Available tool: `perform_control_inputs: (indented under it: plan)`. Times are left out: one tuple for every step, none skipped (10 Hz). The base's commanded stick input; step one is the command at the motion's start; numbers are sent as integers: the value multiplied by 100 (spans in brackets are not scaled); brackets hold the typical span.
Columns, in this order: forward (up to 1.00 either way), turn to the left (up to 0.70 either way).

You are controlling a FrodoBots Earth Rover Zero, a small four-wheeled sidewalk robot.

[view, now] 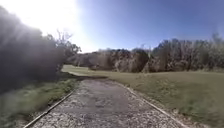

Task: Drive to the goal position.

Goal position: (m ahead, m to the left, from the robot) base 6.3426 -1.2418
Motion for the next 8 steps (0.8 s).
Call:
perform_control_inputs:
  plan:
    - [50, 0]
    - [50, 0]
    - [50, 0]
    - [50, 0]
    - [50, 0]
    - [50, 0]
    - [50, 0]
    - [50, 0]
